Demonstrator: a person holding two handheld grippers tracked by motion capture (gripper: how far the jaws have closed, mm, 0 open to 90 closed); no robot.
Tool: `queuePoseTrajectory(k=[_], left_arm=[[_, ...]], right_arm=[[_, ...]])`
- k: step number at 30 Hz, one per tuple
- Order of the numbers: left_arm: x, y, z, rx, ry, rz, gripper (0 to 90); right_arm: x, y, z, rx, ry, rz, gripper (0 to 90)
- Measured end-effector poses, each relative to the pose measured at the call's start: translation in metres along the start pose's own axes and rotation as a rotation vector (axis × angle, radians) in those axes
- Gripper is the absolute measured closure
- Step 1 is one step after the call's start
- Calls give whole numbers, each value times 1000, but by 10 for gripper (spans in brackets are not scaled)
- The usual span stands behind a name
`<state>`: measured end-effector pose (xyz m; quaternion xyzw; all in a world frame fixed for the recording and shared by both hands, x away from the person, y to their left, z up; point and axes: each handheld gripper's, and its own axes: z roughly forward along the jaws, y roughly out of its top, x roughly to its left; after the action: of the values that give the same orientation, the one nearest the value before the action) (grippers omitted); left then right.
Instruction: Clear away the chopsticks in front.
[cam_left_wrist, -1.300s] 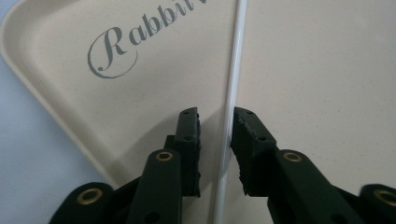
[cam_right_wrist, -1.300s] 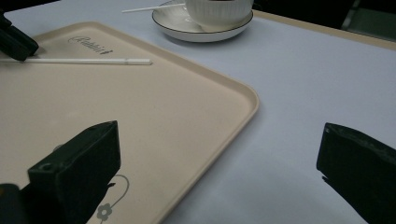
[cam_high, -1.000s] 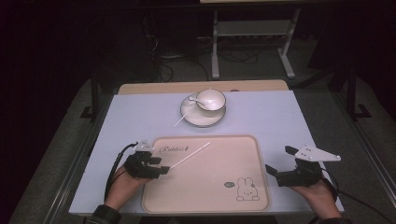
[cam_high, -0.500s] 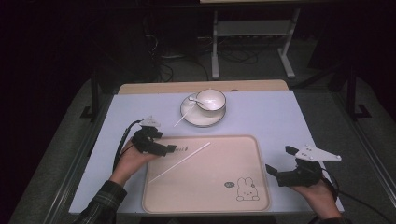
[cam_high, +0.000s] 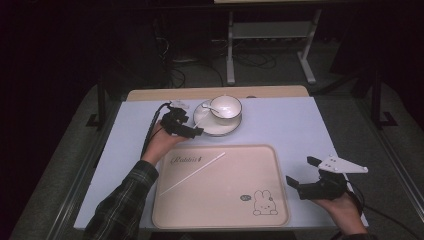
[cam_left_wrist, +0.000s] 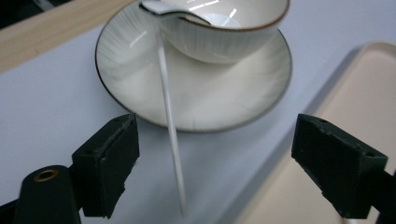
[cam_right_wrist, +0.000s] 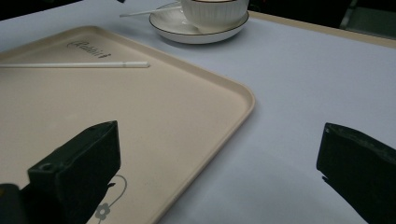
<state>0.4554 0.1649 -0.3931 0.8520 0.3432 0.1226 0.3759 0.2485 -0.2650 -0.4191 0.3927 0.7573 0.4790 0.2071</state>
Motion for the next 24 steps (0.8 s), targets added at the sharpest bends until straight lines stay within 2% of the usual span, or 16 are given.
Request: queuePoseTrajectory(k=[4,5,6,10,14,15,18,21,24], left_arm=[[5,10,12,-2,11,8,220],[8,16,20,6,19,12,248],[8,16,20,6,19,12,270],[17,25,38,12,37,-10,374],[19,24,49,35,47,6,459],[20,23,55,55,68,21,480],[21,23,59,24,49,-3,559],[20,23,65,48,76,15,636],[20,22,71,62,78,11,682]], right_arm=[[0,0,-1,-4,1,2,0],[0,0,-1,-4,2,2,0],[0,0,-1,-5,3,1,0],[-1,-1,-2,-8,1,4,0],[-1,-1,-3,-10,1,3,0],[-1,-1,-3,-9,2,6,0],[-1,-1,-4,-8,3,9,0],[0,-1,-4,-9,5,12,0],[-1,-1,-4,-8,6,12,0]])
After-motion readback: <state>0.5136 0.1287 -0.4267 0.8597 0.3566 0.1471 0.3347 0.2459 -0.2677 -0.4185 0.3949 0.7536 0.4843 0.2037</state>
